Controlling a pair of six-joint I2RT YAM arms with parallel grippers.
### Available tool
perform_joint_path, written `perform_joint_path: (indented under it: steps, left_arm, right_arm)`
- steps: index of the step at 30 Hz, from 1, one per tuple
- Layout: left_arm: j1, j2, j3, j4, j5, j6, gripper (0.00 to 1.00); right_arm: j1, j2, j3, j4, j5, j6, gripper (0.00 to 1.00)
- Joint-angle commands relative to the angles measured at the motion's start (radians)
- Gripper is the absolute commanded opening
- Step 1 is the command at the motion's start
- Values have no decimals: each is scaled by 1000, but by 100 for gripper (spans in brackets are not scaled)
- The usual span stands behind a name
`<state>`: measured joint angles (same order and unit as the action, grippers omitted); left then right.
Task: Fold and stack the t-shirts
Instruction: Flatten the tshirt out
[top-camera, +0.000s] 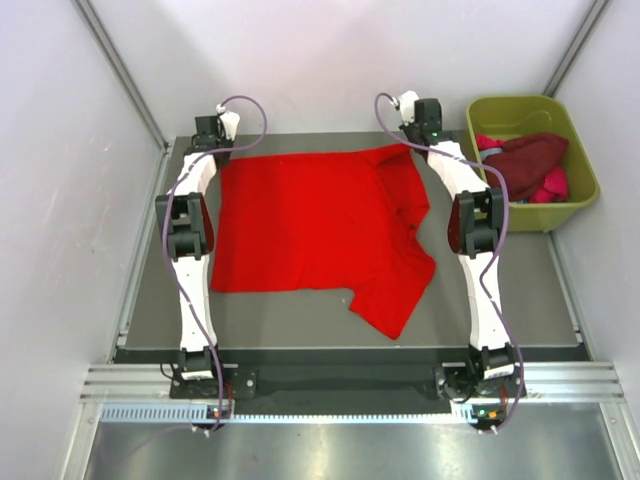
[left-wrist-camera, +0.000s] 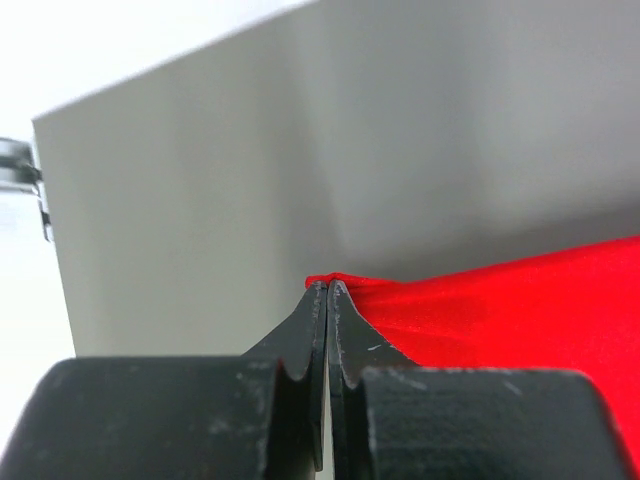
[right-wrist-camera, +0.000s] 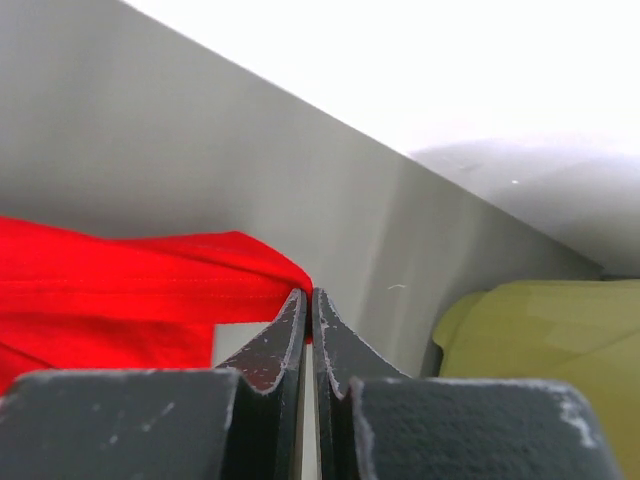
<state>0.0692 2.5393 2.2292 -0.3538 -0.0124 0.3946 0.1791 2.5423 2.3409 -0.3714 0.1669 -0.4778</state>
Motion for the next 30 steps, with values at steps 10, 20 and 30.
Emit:
perform_joint_path:
  steps: [10,20,30]
  left_arm:
    - [-25,-2,27,231,-57,9,0]
    - [-22,-144,1,231,-21,-34,0]
    - [-22,-566,-322,139,87,-23,0]
  right_arm:
    - [-15,-39,60,107,-17,93,0]
    - [-6,-194,39,65,19,177,0]
    - [-23,-687,-337,-54,74,162,0]
